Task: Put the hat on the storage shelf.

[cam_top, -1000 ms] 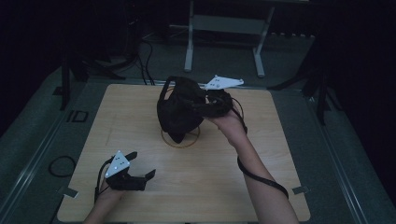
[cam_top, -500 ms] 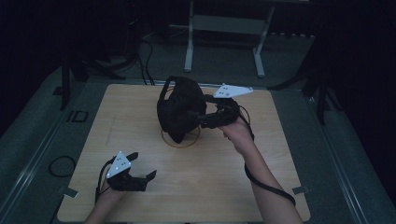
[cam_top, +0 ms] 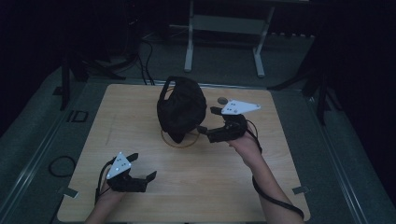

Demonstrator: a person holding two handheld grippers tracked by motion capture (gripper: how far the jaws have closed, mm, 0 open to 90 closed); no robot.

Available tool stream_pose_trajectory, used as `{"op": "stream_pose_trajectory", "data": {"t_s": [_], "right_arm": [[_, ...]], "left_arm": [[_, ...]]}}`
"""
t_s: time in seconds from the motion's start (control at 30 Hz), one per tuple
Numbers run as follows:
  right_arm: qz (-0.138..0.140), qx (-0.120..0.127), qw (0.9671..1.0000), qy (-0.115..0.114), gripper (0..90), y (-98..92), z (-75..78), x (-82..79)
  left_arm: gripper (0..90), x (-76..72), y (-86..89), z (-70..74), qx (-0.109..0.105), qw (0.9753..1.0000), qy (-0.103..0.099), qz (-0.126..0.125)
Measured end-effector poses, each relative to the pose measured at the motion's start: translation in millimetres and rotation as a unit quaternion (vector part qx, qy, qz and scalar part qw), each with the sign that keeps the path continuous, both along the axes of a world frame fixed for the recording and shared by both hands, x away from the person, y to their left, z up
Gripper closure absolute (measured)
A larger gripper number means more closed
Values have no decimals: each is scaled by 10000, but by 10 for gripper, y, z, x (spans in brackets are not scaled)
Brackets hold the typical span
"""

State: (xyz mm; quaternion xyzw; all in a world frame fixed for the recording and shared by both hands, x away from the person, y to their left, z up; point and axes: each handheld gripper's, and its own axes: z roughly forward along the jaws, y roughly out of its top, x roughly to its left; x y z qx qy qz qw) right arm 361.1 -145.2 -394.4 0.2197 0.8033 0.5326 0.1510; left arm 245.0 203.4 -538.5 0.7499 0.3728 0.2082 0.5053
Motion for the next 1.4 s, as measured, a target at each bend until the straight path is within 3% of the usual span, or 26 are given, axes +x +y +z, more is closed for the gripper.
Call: {"op": "stream_pose_trajectory", "data": {"t_s": [0.47,0.7,1.0,1.4], "right_arm": [[26,-166,9998,127,132,-206,-339,-123],[169,-179,9993,293,133,-306,-626,-206],[246,-273,9986,368,133,-376,-859,-312],[341,-384,9974,500,134,-460,-1142,-408]], "left_arm": [[19,-1,2,-14,30,10000,27,-3],[19,1,1,-21,28,10000,42,-15],[19,0,2,-28,39,10000,55,-25],[19,-14,-29,-62,164,9996,111,-188]]}}
